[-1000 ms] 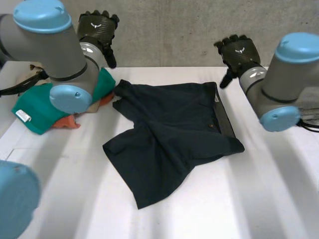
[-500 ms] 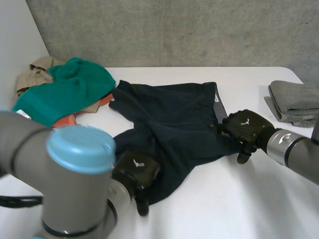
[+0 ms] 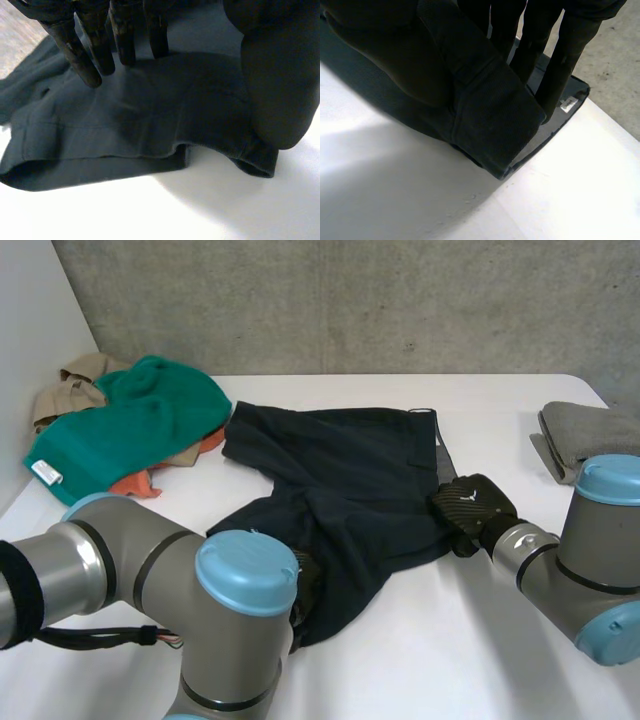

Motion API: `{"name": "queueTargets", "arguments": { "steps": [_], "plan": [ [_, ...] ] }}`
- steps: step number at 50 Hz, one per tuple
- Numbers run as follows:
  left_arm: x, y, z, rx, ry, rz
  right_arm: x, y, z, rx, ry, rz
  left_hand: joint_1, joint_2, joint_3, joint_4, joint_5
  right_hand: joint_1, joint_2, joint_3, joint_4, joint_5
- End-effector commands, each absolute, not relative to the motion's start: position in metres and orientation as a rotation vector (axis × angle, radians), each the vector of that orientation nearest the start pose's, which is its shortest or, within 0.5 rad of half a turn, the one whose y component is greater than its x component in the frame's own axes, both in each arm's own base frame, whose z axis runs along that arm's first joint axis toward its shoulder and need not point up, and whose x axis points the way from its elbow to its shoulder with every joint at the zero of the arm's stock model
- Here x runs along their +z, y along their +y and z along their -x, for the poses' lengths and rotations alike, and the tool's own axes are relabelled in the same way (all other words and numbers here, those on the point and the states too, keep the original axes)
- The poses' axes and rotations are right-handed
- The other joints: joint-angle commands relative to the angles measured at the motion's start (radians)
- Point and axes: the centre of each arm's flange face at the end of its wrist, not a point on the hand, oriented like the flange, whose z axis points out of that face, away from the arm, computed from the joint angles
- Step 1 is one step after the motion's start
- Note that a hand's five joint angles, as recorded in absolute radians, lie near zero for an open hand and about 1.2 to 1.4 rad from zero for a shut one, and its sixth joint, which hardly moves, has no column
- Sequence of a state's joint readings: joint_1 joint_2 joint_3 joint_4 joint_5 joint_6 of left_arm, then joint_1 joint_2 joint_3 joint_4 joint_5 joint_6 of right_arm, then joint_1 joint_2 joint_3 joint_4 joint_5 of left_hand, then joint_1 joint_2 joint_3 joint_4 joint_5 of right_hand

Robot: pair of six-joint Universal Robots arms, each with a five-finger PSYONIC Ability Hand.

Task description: Fold the laundry.

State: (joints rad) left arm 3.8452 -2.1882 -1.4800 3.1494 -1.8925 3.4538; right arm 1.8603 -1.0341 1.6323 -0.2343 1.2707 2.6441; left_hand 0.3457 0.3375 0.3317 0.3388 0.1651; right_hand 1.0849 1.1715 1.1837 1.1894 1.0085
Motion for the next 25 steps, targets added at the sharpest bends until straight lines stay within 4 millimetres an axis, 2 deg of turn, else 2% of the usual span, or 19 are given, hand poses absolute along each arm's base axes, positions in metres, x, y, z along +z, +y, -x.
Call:
{"name": "queueTargets", "arguments": {
  "steps": [1,3,6,7,8,10,14,15,18,21,23,25],
  "plan": [
    [0.119,-0.157,0.341,-1.626,2.317,-1.291,0.135,-0.299,-0.247,-1.754,2.204,1.132,0.255,0.263,0.269,0.262,0.261,0.311,0.225,0.213,0.207,0.213],
    [0.116,-0.159,0.339,-1.611,2.323,-1.288,0.135,-0.299,-0.246,-1.75,2.211,1.132,0.349,0.357,0.363,0.356,0.355,0.311,0.225,0.213,0.207,0.213],
    [0.115,-0.164,0.338,-1.611,2.327,-1.276,0.135,-0.299,-0.244,-1.74,2.222,1.13,0.613,0.621,0.627,0.619,0.619,0.311,0.225,0.213,0.207,0.213],
    [0.116,-0.165,0.338,-1.616,2.325,-1.268,0.135,-0.299,-0.244,-1.734,2.225,1.131,0.744,0.752,0.758,0.751,0.75,0.311,0.225,0.213,0.207,0.213],
    [0.119,-0.167,0.337,-1.625,2.32,-1.254,0.135,-0.299,-0.244,-1.728,2.23,1.136,1.047,1.056,1.062,1.054,1.054,0.311,0.225,0.213,0.207,0.213],
    [0.125,-0.171,0.336,-1.644,2.316,-1.22,0.137,-0.298,-0.243,-1.725,2.234,1.144,1.051,1.059,1.065,1.057,1.057,0.311,0.225,0.213,0.207,0.213],
    [0.152,-0.176,0.328,-1.72,2.305,-1.129,0.149,-0.295,-0.239,-1.721,2.245,1.177,1.051,1.059,1.065,1.057,1.057,0.311,0.225,0.213,0.207,0.213],
    [0.164,-0.175,0.323,-1.747,2.302,-1.113,0.156,-0.292,-0.235,-1.713,2.256,1.197,1.051,1.059,1.065,1.057,1.057,0.311,0.225,0.213,0.207,0.213],
    [0.18,-0.167,0.314,-1.751,2.304,-1.151,0.172,-0.283,-0.227,-1.669,2.276,1.3,1.051,1.059,1.065,1.057,1.057,0.311,0.225,0.213,0.207,0.213],
    [0.182,-0.154,0.302,-1.655,2.327,-1.246,0.182,-0.27,-0.218,-1.569,2.296,1.443,1.051,1.059,1.065,1.057,1.057,0.311,0.225,0.213,0.207,0.213],
    [0.181,-0.139,0.29,-1.533,2.358,-1.356,0.188,-0.254,-0.207,-1.405,2.298,1.633,1.051,1.059,1.065,1.057,1.057,0.311,0.225,0.213,0.207,0.213],
    [0.179,-0.129,0.284,-1.446,2.385,-1.428,0.189,-0.244,-0.2,-1.283,2.292,1.741,1.051,1.059,1.065,1.057,1.057,0.311,0.225,0.213,0.207,0.213]
  ]
}}
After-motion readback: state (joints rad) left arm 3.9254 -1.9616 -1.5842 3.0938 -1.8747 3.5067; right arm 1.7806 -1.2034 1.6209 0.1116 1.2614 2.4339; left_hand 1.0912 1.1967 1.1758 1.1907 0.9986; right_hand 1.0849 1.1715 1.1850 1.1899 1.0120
